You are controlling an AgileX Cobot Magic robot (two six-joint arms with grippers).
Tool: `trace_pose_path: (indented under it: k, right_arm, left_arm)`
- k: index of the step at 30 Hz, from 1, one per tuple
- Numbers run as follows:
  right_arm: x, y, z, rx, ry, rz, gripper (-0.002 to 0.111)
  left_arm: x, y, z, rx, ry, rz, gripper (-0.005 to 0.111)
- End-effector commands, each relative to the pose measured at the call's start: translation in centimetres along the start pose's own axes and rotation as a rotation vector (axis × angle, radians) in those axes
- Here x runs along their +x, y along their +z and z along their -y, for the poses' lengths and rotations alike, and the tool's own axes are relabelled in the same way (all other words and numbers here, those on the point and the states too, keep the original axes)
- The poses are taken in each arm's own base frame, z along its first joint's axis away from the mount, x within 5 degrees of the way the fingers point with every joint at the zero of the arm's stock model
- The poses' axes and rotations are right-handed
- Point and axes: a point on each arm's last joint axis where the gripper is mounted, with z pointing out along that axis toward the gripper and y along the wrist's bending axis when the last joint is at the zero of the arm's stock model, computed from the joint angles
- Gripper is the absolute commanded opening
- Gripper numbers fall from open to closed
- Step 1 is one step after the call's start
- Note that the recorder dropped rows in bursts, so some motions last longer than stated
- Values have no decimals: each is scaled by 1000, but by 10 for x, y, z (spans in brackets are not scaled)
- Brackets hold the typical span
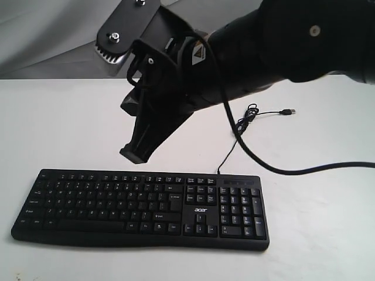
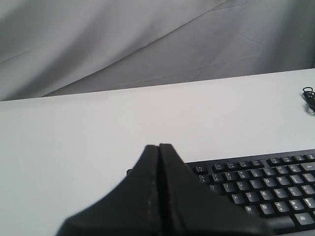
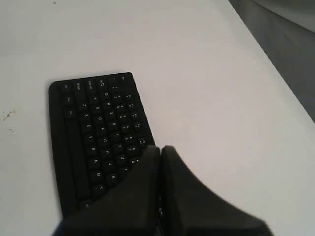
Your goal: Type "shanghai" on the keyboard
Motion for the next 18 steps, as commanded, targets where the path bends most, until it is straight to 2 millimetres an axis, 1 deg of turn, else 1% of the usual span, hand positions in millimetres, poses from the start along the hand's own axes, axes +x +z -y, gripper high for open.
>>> trace_pose_path:
  k: [1, 4, 5, 6, 7, 9, 10, 12, 13, 15, 17, 18]
  right_arm:
    - [-4, -4, 6, 51, 0, 59, 0]
    - [-14, -8, 11, 103, 68, 163, 0]
    - [-19, -9, 13, 120, 135, 216, 0]
    - [-24, -12, 18, 145, 251, 292, 0]
    - [-29, -19, 25, 173, 382, 373, 0]
    - [-36, -34, 32, 196, 548, 480, 0]
    - [-39, -44, 34, 201, 593, 518, 0]
    - [-41, -70, 37, 219, 603, 573, 0]
    - [-40, -84, 39, 234, 599, 596, 0]
    - [-30, -108, 41, 268, 604, 610, 0]
    - [-11, -130, 46, 320, 618, 599, 0]
    - [3, -141, 48, 357, 635, 582, 0]
  left_arm:
    - [1, 0, 0, 4, -1, 4, 0]
    - [1, 0, 0, 4, -1, 4, 0]
    - [1, 0, 0, 4, -1, 4, 0]
    - [1, 0, 0, 4, -1, 4, 0]
    - [1, 0, 0, 4, -1, 4, 0]
    - [1, 0, 0, 4, -1, 4, 0]
    - [1, 0, 0, 4, -1, 4, 0]
    - [1, 0, 0, 4, -1, 4, 0]
    - [1, 0, 0, 4, -1, 4, 0]
    - [1, 0, 0, 4, -1, 4, 0]
    - [1, 0, 0, 4, -1, 4, 0]
    - [1, 0, 0, 4, -1, 4, 0]
